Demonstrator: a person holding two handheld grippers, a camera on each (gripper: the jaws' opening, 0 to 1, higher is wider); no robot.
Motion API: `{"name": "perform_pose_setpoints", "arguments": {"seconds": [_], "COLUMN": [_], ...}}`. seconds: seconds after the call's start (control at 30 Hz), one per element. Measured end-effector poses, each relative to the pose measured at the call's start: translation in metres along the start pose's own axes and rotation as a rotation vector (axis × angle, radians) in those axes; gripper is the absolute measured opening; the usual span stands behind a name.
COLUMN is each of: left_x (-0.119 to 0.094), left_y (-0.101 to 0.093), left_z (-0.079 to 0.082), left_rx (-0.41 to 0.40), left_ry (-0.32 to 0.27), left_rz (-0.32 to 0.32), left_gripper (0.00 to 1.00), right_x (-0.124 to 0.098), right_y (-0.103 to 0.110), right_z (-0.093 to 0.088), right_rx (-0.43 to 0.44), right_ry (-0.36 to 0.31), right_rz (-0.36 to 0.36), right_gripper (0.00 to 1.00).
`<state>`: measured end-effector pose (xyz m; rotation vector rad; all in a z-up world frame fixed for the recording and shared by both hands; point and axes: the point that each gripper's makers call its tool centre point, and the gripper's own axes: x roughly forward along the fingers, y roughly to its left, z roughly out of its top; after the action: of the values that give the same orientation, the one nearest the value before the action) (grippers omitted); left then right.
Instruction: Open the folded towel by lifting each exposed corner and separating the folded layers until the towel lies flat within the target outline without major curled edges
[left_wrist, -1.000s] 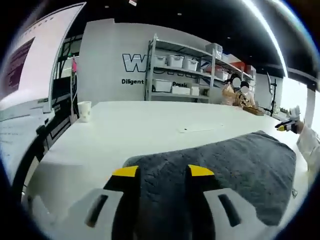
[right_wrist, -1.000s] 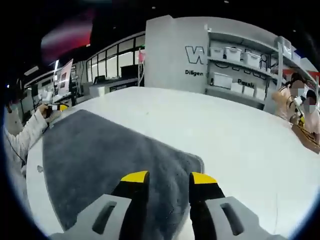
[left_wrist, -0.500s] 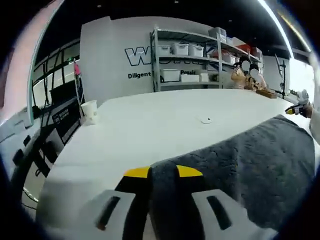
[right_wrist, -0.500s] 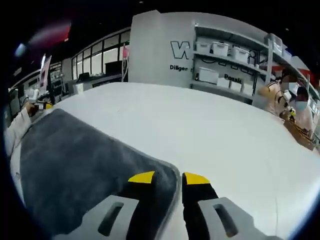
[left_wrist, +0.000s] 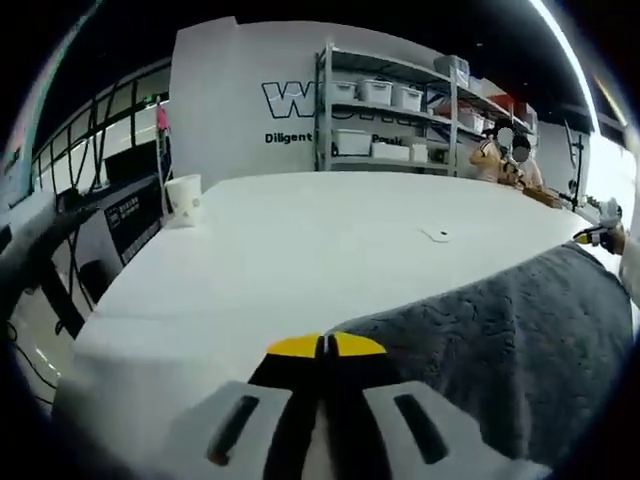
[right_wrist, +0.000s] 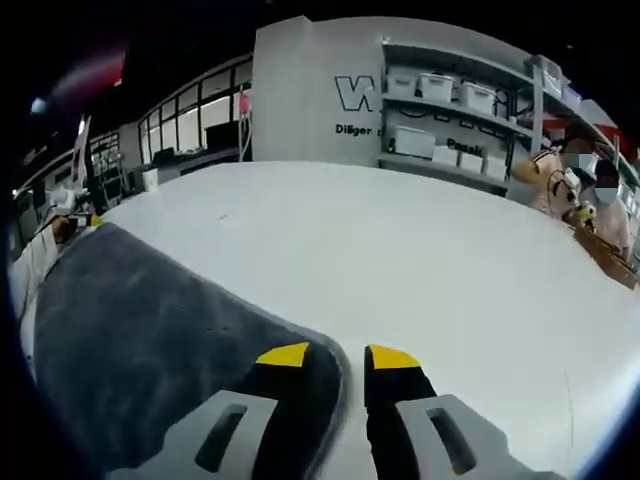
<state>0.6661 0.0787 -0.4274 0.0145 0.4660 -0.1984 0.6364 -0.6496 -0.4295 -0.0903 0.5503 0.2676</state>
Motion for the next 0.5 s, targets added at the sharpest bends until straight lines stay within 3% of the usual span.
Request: {"name": "perform_pose_setpoints", "arguments": {"seconds": [0.23,0.5], "left_x": [0.0068,0.0085], "left_y": [0.0022,0.0015], "left_z": [-0.0085,-0.007], "left_rx": [-0.073,-0.002], "left_ry": [0.0,-0.002], "left_rz": [-0.035,-0.05], "left_gripper": [0.02,0.0], "right_x": [0.0085,0.01], "right_y": [0.0008,-0.0026], "right_z": [-0.0075,-0.0088], "right_rx": [0.001,0.017], "right_ry": [0.034,0.021], "right_rz": [0.006,0.014], "right_gripper": [0.15,0.11]}}
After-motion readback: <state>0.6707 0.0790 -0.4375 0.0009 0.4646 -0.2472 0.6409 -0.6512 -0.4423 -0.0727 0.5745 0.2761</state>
